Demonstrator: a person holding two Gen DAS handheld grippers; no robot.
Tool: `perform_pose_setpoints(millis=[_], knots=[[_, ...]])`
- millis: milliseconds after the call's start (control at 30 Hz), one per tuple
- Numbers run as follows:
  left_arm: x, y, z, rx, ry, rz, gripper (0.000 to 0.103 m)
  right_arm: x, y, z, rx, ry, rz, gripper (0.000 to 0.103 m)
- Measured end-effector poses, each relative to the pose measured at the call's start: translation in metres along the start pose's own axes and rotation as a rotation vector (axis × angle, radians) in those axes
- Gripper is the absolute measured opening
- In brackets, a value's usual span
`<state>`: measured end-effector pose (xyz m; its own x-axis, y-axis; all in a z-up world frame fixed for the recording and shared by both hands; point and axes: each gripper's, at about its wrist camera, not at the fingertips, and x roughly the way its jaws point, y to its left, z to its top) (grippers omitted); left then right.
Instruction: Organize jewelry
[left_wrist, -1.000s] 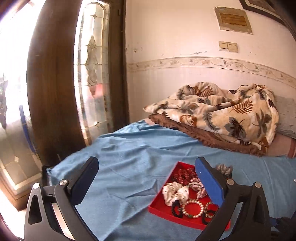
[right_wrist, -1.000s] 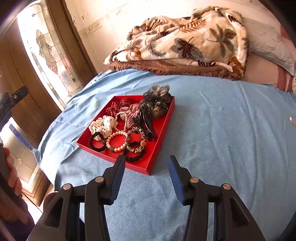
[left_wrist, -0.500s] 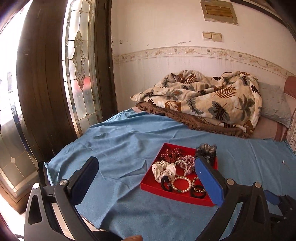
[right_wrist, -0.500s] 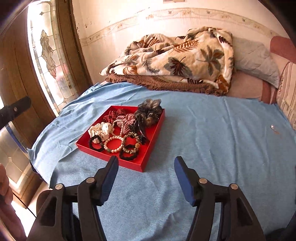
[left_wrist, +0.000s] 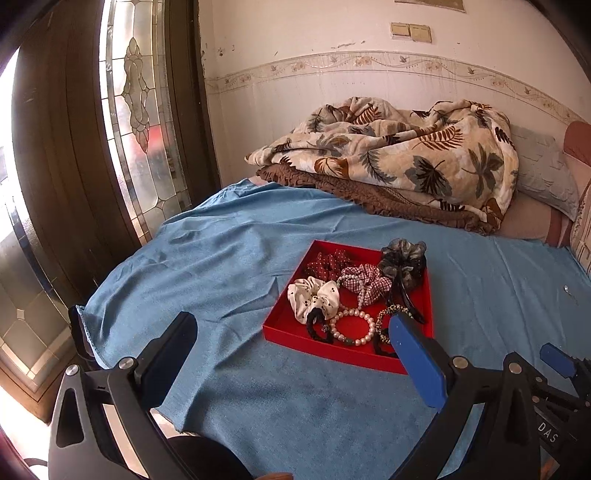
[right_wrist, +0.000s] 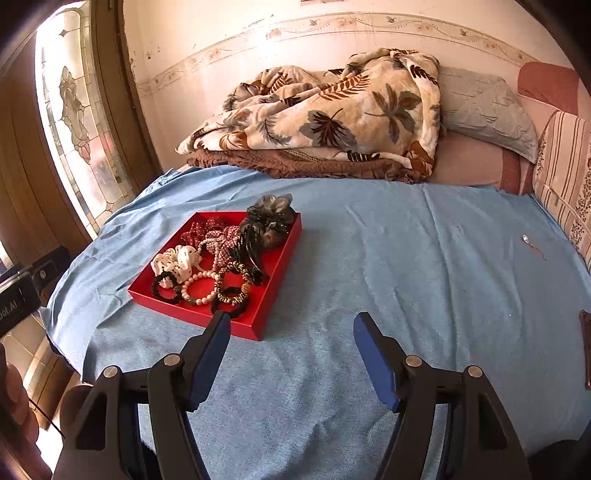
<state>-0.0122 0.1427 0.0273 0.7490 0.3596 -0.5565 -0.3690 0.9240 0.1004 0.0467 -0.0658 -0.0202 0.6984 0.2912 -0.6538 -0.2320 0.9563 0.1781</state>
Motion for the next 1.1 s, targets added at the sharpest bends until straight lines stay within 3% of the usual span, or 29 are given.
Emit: perform_pose_setpoints(millis=[600,1100], knots=[[0.031,-0.013,-0.015,0.031,0.13,-0.051,0.103,0.017,-0.004,-0.004,0.005,0.04,-0.032,0.079],[0.044,-0.012,-0.02,0.011,0.174,-0.112,0.103,0.022,-0.003,-0.005,-0.03,0.041,-0.09,0.08]])
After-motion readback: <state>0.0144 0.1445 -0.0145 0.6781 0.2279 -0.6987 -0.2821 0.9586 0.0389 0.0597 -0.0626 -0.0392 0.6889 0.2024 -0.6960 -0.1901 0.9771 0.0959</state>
